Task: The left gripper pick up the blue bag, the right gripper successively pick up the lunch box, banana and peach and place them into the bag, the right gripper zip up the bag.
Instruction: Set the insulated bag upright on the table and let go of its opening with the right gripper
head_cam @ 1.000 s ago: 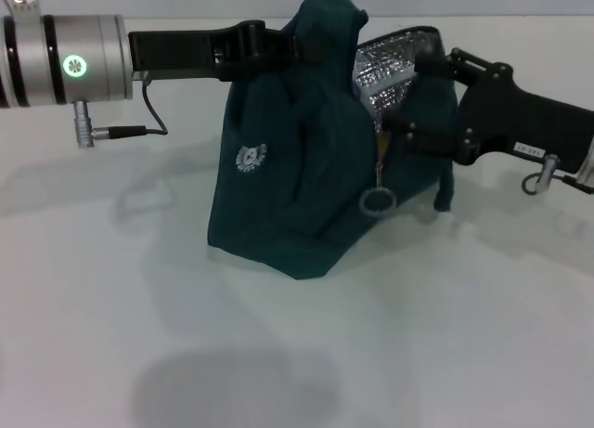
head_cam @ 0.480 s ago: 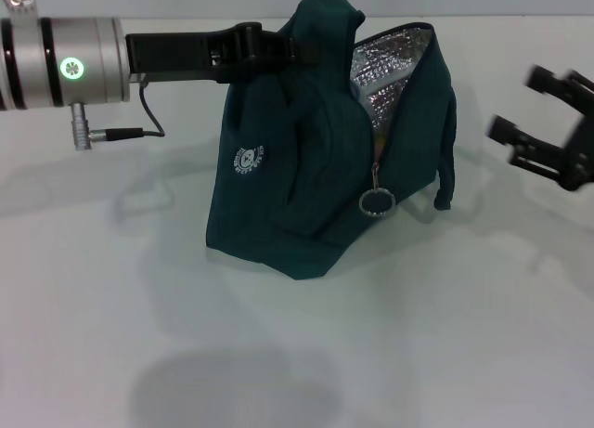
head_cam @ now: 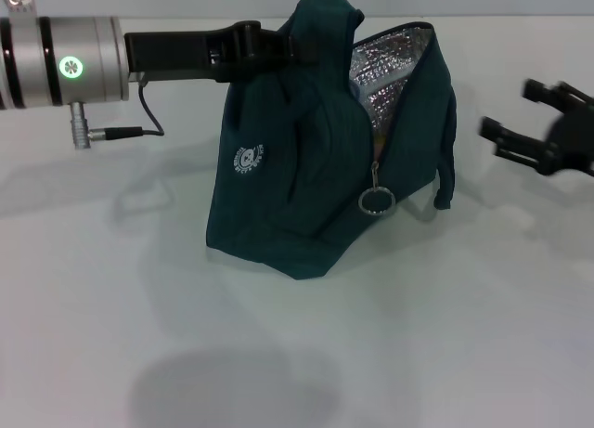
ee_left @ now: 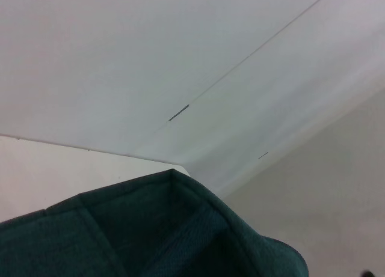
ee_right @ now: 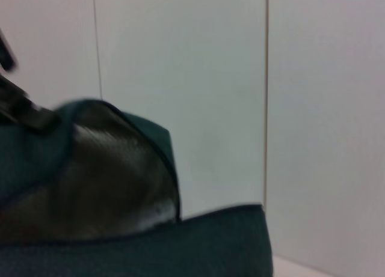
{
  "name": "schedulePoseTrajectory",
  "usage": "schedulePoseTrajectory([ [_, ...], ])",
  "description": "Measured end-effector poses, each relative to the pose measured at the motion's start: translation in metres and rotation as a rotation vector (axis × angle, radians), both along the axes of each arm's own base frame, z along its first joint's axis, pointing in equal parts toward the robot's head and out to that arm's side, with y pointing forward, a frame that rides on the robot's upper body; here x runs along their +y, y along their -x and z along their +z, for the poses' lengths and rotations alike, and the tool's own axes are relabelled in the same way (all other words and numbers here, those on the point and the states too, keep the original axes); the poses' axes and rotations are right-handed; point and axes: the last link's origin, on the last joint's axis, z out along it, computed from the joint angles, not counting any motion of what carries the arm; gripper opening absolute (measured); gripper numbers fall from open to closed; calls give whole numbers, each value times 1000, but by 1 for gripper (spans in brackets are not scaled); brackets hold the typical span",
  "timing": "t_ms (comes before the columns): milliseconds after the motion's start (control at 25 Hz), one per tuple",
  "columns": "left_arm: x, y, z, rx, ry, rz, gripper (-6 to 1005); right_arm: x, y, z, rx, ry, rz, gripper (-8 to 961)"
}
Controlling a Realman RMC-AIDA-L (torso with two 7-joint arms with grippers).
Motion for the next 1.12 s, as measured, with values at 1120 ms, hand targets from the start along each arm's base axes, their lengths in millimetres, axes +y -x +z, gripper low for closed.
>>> schedulePoseTrajectory([
  [1120,-35,37,-8,-75,58,54,50,2,41,54,291,-396,174,828],
])
